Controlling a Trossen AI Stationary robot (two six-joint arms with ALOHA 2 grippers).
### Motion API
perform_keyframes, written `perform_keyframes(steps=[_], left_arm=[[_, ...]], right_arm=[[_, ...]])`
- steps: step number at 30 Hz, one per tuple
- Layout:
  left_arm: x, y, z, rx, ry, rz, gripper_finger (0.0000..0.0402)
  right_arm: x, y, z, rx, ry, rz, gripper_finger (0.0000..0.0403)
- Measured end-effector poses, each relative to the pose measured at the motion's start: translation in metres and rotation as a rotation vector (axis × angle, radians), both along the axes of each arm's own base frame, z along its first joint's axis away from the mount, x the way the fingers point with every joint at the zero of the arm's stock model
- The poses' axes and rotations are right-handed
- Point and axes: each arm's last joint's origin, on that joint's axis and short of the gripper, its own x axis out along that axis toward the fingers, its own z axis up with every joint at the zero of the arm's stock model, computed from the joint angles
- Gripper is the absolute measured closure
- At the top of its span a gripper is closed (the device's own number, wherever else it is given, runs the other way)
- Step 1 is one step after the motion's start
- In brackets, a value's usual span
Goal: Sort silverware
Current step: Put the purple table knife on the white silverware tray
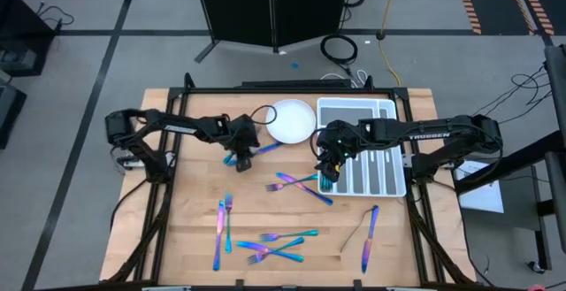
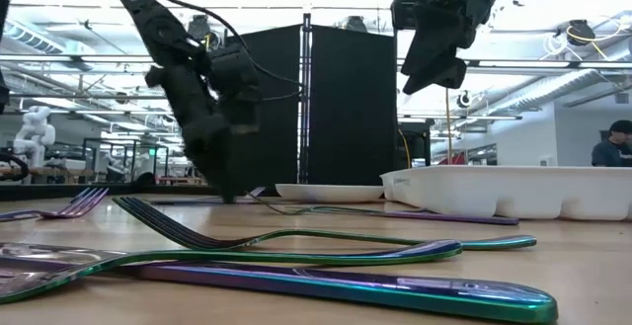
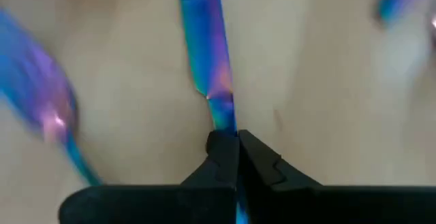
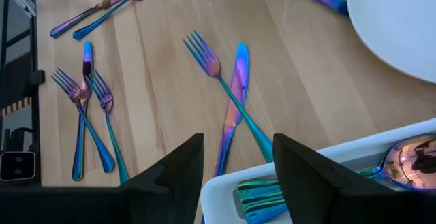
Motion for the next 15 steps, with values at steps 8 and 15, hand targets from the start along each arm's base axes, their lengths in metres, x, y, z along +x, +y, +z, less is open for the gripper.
perform_keyframes(steps=[8,15], left_arm=[[-0.012,-0.005,0.042,0.102,-0.13,-0.127,0.0401],[-0.005,0.007,0.046,0.168,-0.189,0.012,0.0401]], right_arm=[[-0.001,0.0,-0.001,-0.002,0.016,0.003,0.0236],[-0.001,0.0,-0.001,-0.019,0.006,0.018,0.0236]])
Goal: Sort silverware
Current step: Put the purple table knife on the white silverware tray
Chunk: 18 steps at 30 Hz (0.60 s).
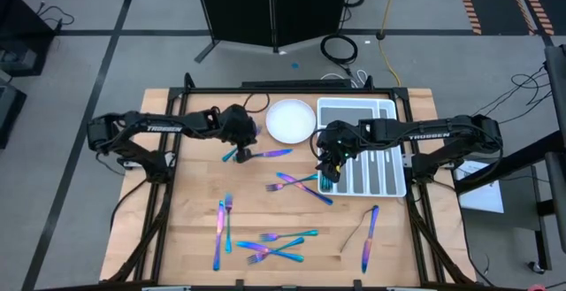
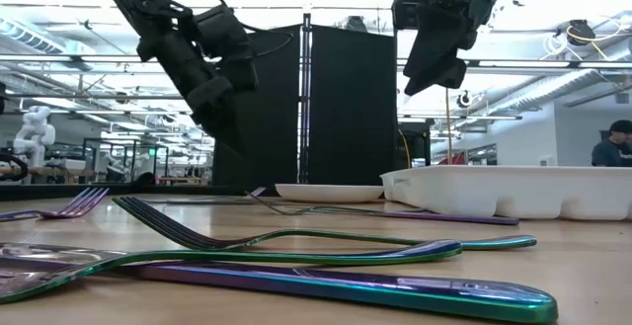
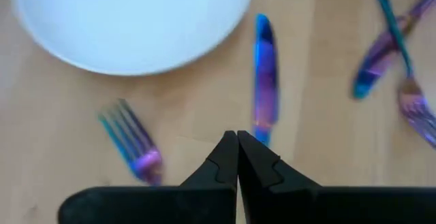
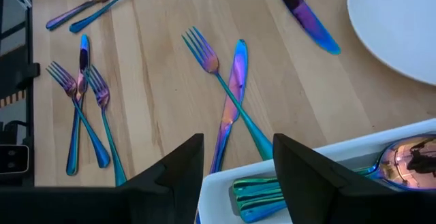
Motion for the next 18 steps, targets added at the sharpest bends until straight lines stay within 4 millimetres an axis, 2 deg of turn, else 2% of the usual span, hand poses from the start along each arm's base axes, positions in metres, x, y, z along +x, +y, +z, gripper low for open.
perform_keyframes(steps=[3,6,13,18], left_arm=[[0.0,-0.004,-0.001,-0.032,0.004,-0.057,0.0396],[-0.001,-0.011,-0.003,-0.022,0.041,-0.103,0.0374],[0.005,-0.012,-0.025,-0.087,0.126,-0.035,0.0308],[0.011,-0.011,-0.034,-0.098,0.128,-0.007,0.0298]], right_arm=[[0.0,0.0,0.0,0.0,0.0,0.0,0.0236],[0.0,0.0,0.0,-0.001,0.0,-0.001,0.0236],[0.001,0.0,0.001,-0.006,-0.018,-0.003,0.0236],[0.001,0.0,0.001,-0.001,-0.016,-0.009,0.0236]])
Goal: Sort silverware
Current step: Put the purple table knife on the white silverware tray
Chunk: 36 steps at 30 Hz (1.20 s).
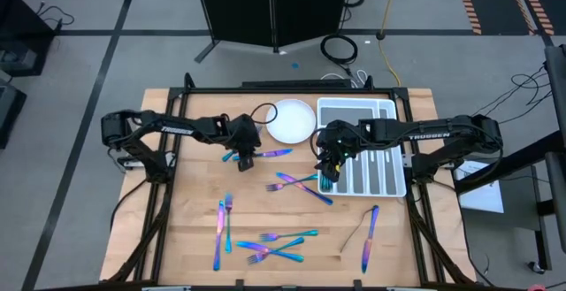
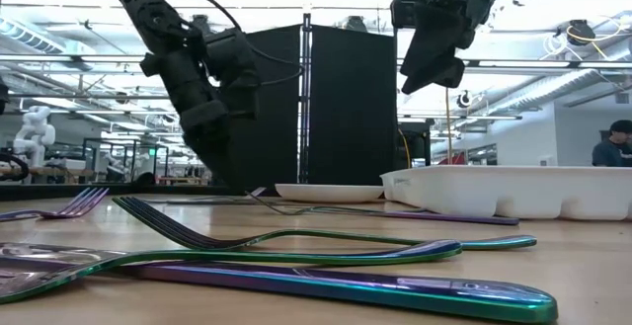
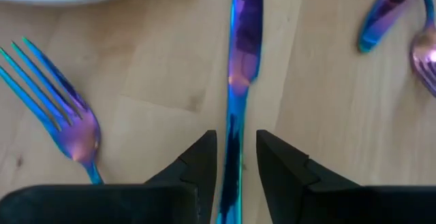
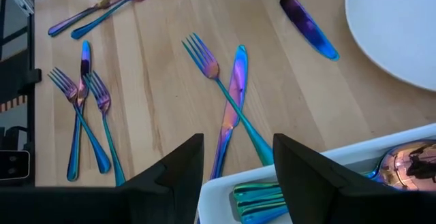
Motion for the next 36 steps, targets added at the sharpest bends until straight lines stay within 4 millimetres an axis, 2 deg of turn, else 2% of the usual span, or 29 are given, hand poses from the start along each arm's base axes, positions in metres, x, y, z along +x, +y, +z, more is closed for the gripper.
perform_keyframes(steps=[14,25,28,34,36], left_arm=[[0.015,-0.014,-0.017,0.135,0.023,-0.019,0.0297],[0.016,-0.014,-0.024,0.125,0.041,-0.027,0.0299],[0.016,-0.014,-0.027,0.113,0.049,-0.033,0.0317],[0.017,-0.015,-0.027,0.103,0.045,-0.037,0.0388],[0.017,-0.015,-0.028,0.099,0.044,-0.034,0.0395]], right_arm=[[0.0,0.0,0.0,0.011,0.004,-0.012,0.0236],[0.0,0.0,0.0,0.006,0.007,-0.006,0.0236],[0.0,0.0,0.0,0.002,0.006,-0.001,0.0236],[0.0,0.0,0.0,-0.001,0.004,0.003,0.0236],[0.0,0.0,0.0,-0.004,0.004,0.005,0.0236]])
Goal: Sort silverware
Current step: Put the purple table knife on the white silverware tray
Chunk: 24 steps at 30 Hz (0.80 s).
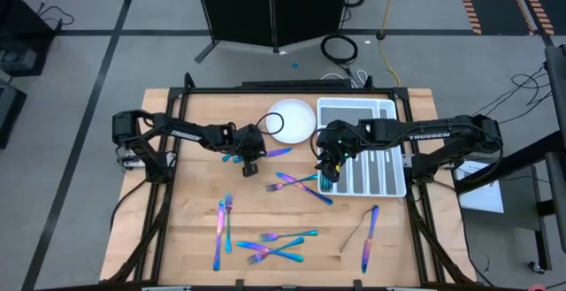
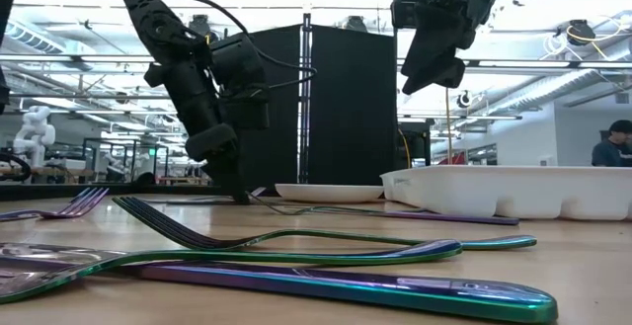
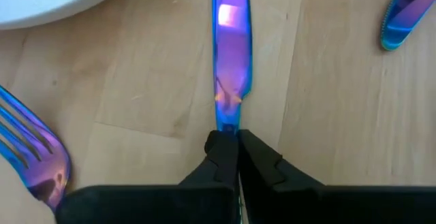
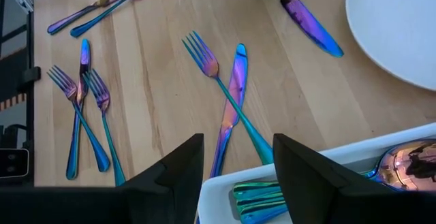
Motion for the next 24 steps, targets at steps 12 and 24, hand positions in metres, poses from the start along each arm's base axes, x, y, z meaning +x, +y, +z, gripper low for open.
perform_keyframes(steps=[12,24], left_arm=[[0.0,0.0,0.013,0.044,-0.063,-0.096,0.0392],[0.001,0.009,0.016,0.064,-0.1,-0.068,0.0399]], right_arm=[[0.0,0.0,0.0,0.0,0.0,0.0,0.0236],[0.0,0.0,0.0,-0.003,-0.004,0.003,0.0236]])
